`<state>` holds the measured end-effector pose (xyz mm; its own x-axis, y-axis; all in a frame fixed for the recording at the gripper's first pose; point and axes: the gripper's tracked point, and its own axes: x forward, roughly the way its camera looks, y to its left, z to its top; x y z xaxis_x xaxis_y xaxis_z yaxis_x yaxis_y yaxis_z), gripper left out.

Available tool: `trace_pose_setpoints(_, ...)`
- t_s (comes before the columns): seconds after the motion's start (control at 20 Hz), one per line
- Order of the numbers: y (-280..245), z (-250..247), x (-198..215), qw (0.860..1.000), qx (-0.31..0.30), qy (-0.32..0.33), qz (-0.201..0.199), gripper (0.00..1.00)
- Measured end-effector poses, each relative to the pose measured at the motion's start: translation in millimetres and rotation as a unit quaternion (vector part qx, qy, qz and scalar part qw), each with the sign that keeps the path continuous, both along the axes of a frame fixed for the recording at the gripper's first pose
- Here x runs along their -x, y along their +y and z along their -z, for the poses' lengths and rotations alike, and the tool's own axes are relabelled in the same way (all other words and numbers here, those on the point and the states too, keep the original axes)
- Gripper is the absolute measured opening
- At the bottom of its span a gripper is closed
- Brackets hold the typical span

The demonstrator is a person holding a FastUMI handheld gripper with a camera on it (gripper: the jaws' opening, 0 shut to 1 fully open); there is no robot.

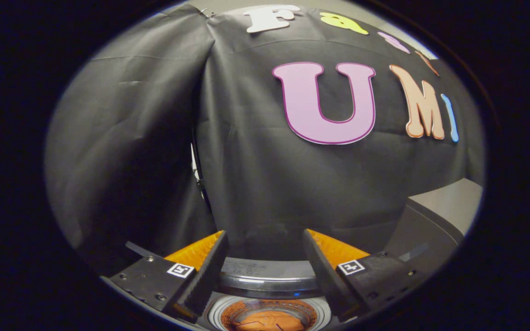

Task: Put the clothes into the washing machine and then close the washing machine lid.

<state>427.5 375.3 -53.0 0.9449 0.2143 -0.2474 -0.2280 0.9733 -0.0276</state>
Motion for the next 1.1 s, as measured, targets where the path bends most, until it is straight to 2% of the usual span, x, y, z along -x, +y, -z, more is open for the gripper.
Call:
trace_pose_setpoints(0.5,-4,10,16,1.0,0.002,0.005,0.011,0.98)
trace_pose_setpoints(0.7,-12,23,24,0.999,0.025,0.009,0.035,0.97)
trace_pose_setpoints(0.85,-8,51,33,0.998,0.03,0.041,0.028,0.97)
trace_pose_setpoints(1.1,-6,54,44,0.999,0.026,0.032,0.03,0.96)
